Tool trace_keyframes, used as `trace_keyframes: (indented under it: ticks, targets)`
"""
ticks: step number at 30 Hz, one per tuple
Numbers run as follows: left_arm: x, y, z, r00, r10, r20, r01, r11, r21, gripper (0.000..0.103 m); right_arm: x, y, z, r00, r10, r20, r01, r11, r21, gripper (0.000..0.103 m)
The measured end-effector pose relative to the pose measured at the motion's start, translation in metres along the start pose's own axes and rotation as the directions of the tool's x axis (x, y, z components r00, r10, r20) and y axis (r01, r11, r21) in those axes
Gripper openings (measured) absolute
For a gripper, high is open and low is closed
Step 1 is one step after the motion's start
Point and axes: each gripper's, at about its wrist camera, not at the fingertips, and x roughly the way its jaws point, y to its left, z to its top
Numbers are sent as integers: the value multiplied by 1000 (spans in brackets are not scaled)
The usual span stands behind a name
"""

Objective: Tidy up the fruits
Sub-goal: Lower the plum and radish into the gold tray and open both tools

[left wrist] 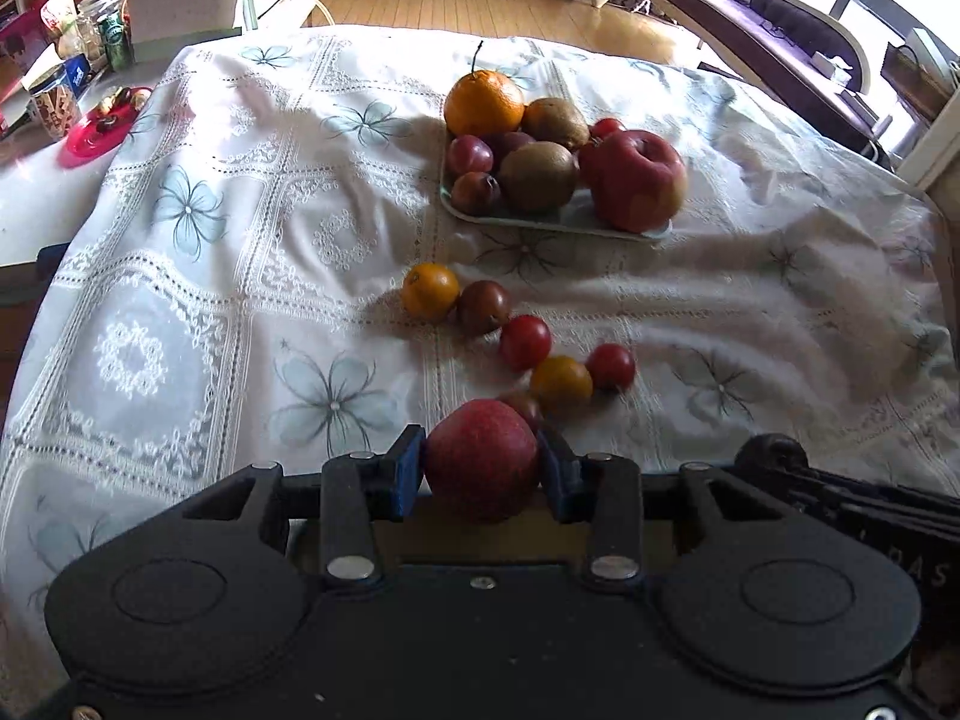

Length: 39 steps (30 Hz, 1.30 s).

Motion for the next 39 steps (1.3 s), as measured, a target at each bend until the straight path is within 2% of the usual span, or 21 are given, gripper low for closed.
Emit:
trace_keyframes:
  ticks: [8, 15, 22, 39]
  targets:
    - [-25, -4, -76, 998, -67, -8, 67, 998, 14, 48, -29, -6, -66, 998, -52, -33, 49, 997, -61, 45]
    - [-26, 2, -108, 1000, -17, -2, 17, 999, -29, 48, -37, -14, -111, 991, -134, -1, 133, 984, -118, 45]
    - [-22, 1, -123, 1000, 27, -9, -27, 999, -21, 48, -19, -11, -121, 984, -176, -26, 171, 976, -139, 45]
    - [-15, -2, -134, 996, 78, -33, -79, 997, -14, 48, -14, -11, -124, 980, -191, -46, 183, 972, -147, 45]
